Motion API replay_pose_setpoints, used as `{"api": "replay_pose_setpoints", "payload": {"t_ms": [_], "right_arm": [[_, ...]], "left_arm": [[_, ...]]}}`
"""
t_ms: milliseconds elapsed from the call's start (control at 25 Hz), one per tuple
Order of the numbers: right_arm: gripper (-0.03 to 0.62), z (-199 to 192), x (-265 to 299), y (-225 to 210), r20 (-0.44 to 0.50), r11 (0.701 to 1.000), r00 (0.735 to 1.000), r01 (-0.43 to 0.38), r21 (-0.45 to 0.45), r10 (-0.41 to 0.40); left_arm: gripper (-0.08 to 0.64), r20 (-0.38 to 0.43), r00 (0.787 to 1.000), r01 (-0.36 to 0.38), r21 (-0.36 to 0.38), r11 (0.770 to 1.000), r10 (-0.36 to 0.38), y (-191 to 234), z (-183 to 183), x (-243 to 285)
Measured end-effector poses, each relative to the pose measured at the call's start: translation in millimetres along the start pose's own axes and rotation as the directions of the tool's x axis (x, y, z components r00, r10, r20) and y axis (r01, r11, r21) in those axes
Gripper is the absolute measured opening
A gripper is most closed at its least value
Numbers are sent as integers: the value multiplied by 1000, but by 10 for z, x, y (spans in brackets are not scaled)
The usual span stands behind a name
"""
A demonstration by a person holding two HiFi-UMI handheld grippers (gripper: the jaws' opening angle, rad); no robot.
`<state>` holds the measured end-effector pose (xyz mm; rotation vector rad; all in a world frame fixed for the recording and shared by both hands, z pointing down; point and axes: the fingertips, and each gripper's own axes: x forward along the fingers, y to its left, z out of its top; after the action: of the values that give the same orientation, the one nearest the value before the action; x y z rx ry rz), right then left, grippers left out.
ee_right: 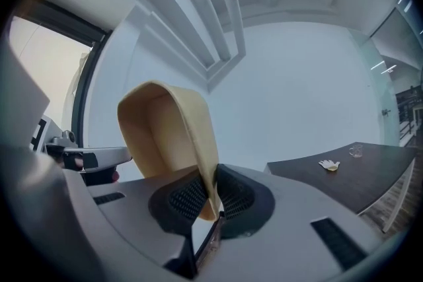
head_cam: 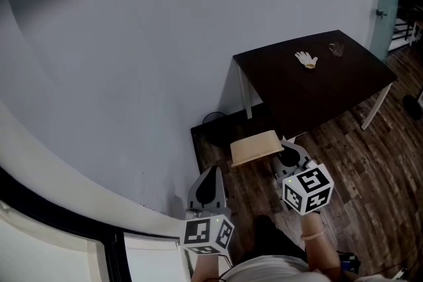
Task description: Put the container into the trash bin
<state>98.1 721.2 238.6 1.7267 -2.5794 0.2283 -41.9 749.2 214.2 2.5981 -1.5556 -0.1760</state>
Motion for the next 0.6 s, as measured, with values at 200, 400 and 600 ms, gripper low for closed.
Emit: {"api": "replay_pose_setpoints", "payload": {"t_ms": [200,400,600], "right_arm": [[34,47,332,-302,-6,1000,1000,-5,8,5],[34,99,633,-575,-6,1000,1000,-13,24,13],[34,151,914,-791,-3,999,1000,-23,33,24]], "left_arm": [[20,0,1000,-5,0,1000,5,94,-9,477],[20,-18,1000,-15,0,1000,15,142,-28,882],[20,-14,1000,-24,4,1000,24,232,-38,1207]]}}
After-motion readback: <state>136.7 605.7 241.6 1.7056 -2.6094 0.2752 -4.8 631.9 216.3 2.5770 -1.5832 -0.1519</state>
